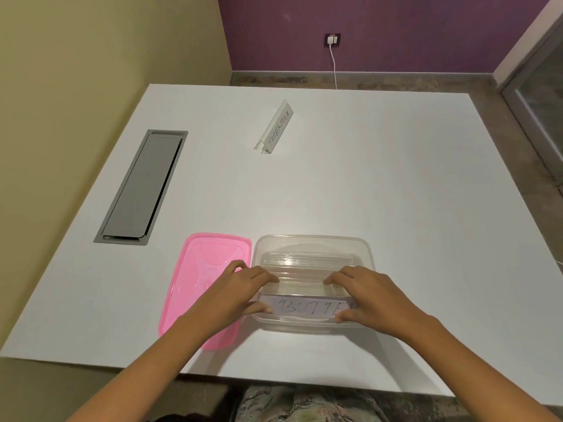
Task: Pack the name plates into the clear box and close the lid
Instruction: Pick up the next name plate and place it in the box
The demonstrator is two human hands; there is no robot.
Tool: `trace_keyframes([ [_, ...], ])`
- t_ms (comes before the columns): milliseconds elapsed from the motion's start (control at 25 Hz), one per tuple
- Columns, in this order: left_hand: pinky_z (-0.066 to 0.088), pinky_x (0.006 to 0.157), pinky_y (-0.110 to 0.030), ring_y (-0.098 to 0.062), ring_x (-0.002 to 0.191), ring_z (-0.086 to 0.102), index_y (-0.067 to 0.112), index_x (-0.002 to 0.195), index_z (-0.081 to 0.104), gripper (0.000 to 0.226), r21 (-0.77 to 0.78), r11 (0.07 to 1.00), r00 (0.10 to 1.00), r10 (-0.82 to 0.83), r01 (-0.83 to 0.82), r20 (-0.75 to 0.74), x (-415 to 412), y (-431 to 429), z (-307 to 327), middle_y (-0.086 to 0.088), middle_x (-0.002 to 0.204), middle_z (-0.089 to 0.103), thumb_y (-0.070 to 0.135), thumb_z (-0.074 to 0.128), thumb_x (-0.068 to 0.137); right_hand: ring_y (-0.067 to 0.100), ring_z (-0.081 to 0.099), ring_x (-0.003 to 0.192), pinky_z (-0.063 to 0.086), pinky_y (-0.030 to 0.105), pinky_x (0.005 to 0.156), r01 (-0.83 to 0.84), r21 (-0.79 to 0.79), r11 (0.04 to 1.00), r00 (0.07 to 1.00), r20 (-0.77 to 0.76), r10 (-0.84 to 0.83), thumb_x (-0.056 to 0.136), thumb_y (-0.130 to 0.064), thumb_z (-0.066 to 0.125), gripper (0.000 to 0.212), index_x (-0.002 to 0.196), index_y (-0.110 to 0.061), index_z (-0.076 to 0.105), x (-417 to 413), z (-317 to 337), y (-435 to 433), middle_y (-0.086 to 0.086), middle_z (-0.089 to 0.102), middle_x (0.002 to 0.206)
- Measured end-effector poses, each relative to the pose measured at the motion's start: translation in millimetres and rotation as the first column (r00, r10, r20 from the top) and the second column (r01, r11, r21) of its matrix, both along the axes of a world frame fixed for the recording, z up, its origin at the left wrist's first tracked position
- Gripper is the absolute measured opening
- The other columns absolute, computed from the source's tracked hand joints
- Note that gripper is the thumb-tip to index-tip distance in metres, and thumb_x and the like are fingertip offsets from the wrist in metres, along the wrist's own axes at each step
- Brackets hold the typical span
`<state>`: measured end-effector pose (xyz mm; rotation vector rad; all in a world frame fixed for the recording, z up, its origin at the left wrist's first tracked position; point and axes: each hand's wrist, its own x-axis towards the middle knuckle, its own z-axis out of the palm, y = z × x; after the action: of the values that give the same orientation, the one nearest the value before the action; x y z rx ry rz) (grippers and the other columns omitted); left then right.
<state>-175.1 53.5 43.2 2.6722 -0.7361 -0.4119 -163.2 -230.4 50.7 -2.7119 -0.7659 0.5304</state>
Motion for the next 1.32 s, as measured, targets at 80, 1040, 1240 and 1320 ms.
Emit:
trace_keyframes([
  [80, 0.02, 0.099, -0.017, 0.0, 0.102, 0.053, 0.033, 0.124, 0.052, 0.044, -0.06, 0.997, 0.999, 0.042, -0.043, -0.014, 2.0, -1.5, 2.0, 0.02, 0.121, 0.059, 0.057, 0.04, 0.09, 0.013, 0.052, 0.105, 0.043, 0.027, 0.077, -0.012, -0.01, 1.0, 1.0, 0.003, 0.012, 0.074, -0.049, 0.069, 0.059, 0.125, -0.034, 0.045, 0.4, 0.2, 0.5, -0.011, 0.056, 0.117],
  [1040, 0.054, 0.079, -0.036, -0.023, 0.11, 0.059, 0.017, 0.13, 0.053, 0.037, -0.006, 0.997, 0.997, 0.074, -0.074, 0.024, 59.1, -33.2, -25.5, -0.003, 0.126, 0.062, 0.014, 0.051, 0.093, 0.021, 0.053, 0.113, 0.049, 0.036, 0.085, -0.058, -0.066, 0.996, 0.99, -0.131, 0.049, 0.086, -0.023, 0.06, 0.046, 0.129, -0.025, 0.043, 2.6, -33.0, 8.4, -0.001, 0.052, 0.129],
  [1240, 0.055, 0.071, -0.035, -0.022, 0.112, 0.057, 0.019, 0.133, 0.049, 0.041, 0.012, 0.994, 0.992, 0.107, -0.108, 0.069, 54.3, -37.0, -28.5, -0.001, 0.129, 0.058, 0.016, 0.051, 0.092, 0.024, 0.053, 0.115, 0.048, 0.035, 0.085, -0.037, -0.092, 0.995, 0.989, -0.149, 0.023, 0.086, -0.019, 0.062, 0.045, 0.128, -0.021, 0.046, 4.1, -38.5, 11.4, -0.001, 0.053, 0.132],
  [1320, 0.054, 0.07, -0.035, -0.021, 0.113, 0.055, 0.018, 0.13, 0.051, 0.04, 0.007, 0.992, 0.99, 0.124, -0.125, 0.073, 56.0, -38.2, -31.5, -0.001, 0.129, 0.057, 0.014, 0.052, 0.091, 0.023, 0.054, 0.113, 0.049, 0.034, 0.084, -0.009, -0.053, 0.999, 0.987, -0.16, 0.0, 0.086, -0.028, 0.063, 0.043, 0.125, -0.02, 0.048, 3.8, -37.3, 11.6, -0.002, 0.055, 0.128],
])
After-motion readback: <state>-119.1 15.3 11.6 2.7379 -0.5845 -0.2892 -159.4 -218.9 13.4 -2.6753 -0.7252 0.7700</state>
